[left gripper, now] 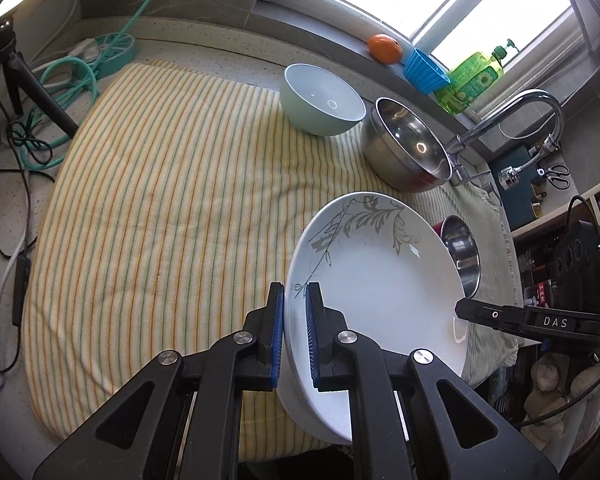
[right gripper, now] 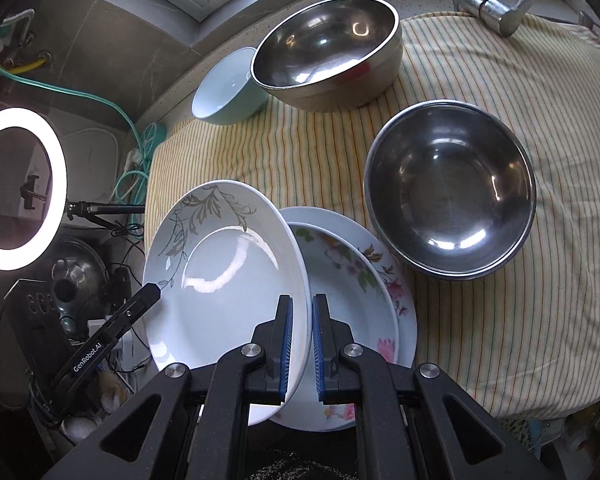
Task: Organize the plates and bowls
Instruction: 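Lower the white plate onto the rose and pink-flowered plates with both grippers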
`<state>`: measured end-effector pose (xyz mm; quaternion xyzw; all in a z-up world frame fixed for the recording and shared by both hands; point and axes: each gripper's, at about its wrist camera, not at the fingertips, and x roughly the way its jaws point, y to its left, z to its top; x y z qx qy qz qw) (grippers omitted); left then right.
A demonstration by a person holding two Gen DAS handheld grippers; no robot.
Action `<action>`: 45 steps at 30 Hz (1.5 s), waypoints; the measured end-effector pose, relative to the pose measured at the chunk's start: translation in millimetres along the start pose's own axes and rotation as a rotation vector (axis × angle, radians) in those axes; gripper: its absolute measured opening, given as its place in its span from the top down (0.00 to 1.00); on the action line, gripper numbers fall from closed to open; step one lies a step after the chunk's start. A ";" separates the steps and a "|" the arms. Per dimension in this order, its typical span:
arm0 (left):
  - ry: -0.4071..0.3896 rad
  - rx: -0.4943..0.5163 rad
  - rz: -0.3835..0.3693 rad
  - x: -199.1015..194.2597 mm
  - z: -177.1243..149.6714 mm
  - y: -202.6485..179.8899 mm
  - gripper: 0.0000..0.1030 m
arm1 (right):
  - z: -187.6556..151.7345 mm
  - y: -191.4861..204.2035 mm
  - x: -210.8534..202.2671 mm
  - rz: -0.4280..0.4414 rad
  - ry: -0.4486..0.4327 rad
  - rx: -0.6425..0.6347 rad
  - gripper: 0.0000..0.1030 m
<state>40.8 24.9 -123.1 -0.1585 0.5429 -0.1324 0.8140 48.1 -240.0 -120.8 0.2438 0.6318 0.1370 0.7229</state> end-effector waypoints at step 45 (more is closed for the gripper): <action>0.095 0.131 0.032 34.4 -22.4 -23.3 0.92 | -35.3 -39.8 11.8 -0.058 0.008 0.081 0.91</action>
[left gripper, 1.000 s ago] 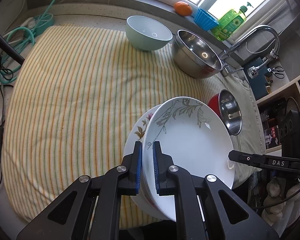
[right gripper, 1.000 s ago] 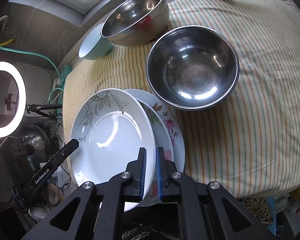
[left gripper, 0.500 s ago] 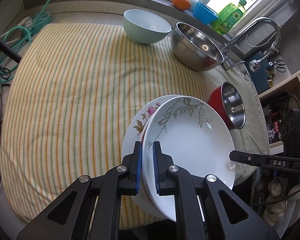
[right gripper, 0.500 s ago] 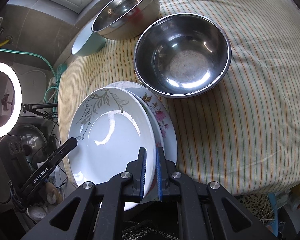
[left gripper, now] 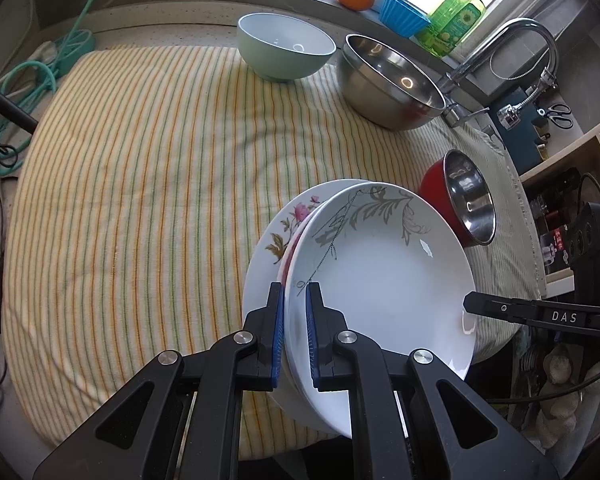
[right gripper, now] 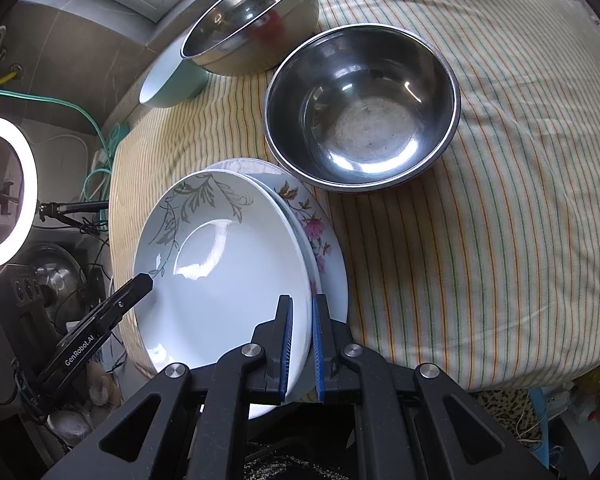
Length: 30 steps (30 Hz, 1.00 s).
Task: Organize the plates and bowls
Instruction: 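Lower the white plate onto the rose and pink-flowered plates with both grippers, then open the right gripper and move it to the steel bowl while the left gripper stays at the plates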
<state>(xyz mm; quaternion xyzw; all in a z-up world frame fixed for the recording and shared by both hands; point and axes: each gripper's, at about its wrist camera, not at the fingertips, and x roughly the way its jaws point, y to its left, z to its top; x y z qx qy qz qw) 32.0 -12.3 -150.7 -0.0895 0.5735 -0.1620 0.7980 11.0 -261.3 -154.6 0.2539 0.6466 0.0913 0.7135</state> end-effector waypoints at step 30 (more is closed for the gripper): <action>-0.073 0.011 -0.039 -35.2 2.3 -3.4 0.92 | -9.2 7.6 -38.0 -0.071 -0.153 -0.100 0.83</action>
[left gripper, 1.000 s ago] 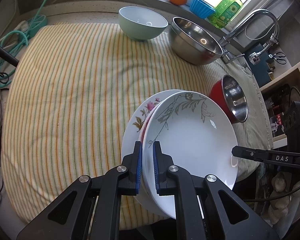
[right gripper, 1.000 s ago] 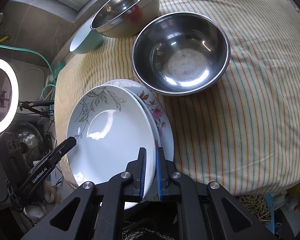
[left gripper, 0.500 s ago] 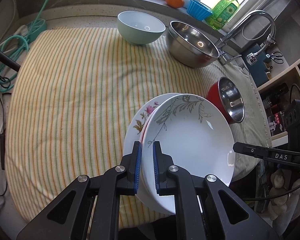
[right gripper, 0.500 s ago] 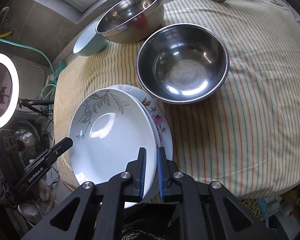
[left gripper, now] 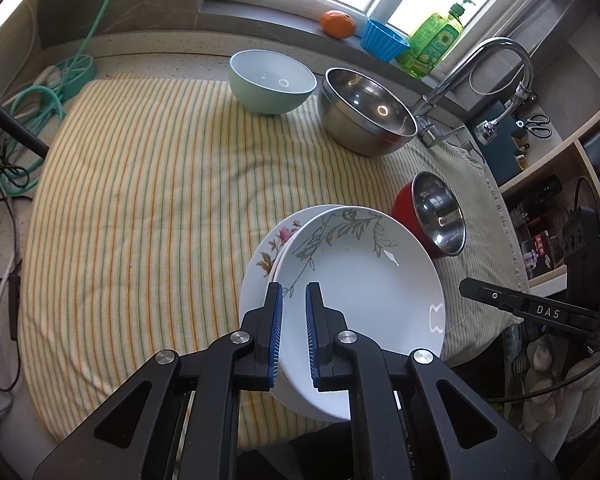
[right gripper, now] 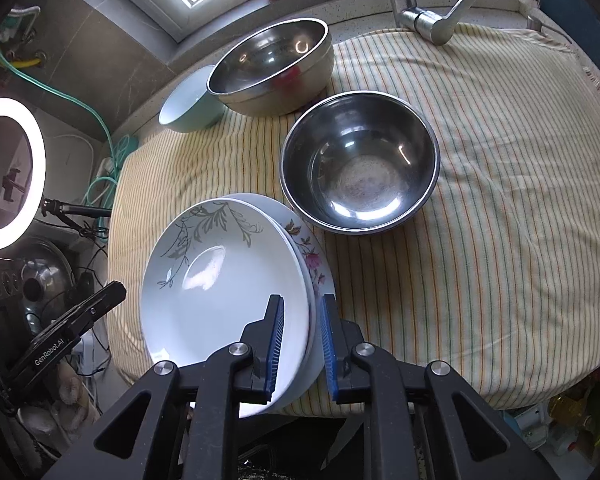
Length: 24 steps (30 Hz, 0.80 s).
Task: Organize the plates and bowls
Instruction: 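Open the right gripper and move it to the steel bowl while the left gripper stays at the plates, then grasp the rim of the large steel bowl with both grippers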
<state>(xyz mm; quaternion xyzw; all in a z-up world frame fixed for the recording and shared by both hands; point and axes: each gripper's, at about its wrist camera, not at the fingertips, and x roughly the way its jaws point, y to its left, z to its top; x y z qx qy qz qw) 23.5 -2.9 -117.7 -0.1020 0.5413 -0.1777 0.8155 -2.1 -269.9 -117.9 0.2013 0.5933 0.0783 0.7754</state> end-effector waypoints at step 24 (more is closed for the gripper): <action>-0.092 -0.158 0.027 -16.0 24.6 4.7 0.88 | 68.5 -6.9 -48.5 -0.025 -0.219 -0.129 0.71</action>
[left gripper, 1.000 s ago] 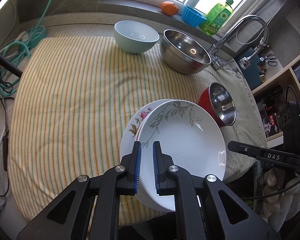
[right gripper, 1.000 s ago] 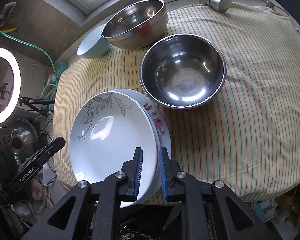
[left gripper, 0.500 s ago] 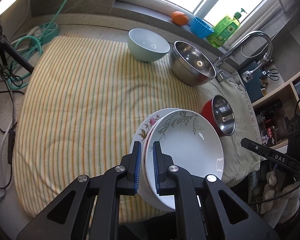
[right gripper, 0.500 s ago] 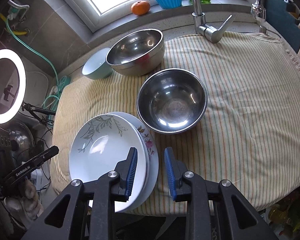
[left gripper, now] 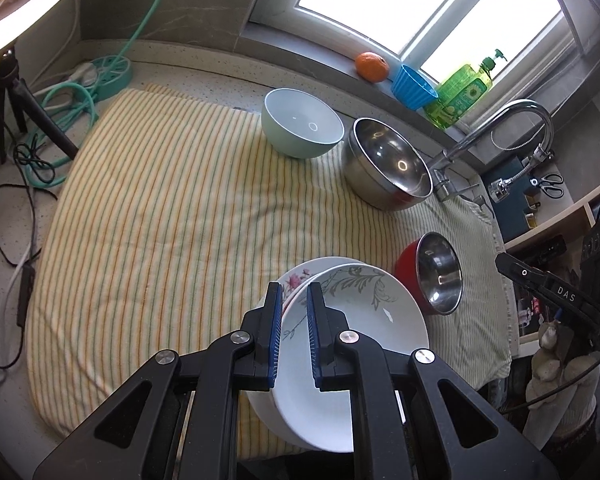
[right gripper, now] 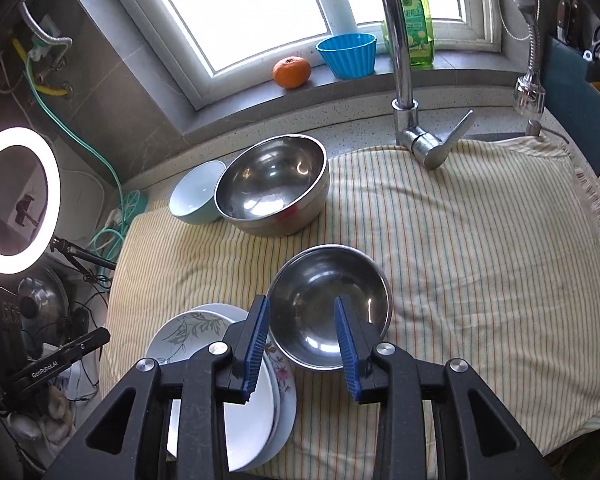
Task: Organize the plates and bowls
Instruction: 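Grasp the rim of the large steel bowl with both grippers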
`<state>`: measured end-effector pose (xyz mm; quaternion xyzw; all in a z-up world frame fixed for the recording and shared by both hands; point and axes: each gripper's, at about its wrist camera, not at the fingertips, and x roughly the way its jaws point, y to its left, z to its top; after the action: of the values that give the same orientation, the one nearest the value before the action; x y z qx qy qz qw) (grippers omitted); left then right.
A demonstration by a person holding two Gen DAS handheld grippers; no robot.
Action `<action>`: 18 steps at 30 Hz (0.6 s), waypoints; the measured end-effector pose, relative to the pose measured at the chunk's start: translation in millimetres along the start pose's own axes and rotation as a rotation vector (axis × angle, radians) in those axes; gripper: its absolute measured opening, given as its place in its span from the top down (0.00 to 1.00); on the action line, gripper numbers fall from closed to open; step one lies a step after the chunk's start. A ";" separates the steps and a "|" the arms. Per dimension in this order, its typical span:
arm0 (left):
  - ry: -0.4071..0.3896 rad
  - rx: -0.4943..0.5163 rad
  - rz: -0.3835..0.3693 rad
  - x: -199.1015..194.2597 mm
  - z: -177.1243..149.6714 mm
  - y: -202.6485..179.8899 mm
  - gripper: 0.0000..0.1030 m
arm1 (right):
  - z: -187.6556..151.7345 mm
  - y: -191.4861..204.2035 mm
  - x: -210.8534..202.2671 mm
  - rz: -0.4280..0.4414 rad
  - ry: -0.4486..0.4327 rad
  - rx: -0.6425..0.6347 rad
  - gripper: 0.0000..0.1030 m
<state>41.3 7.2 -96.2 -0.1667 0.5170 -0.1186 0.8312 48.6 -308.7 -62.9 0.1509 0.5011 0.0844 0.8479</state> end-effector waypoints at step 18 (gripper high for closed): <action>-0.119 -0.158 0.049 37.5 29.1 -73.5 0.88 | 105.8 2.4 45.5 0.077 0.082 -0.404 0.71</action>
<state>82.0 -69.5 -85.6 -0.2257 0.4783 -0.0468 0.8474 163.2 -311.2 -51.8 -0.0068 0.5021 0.2218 0.8359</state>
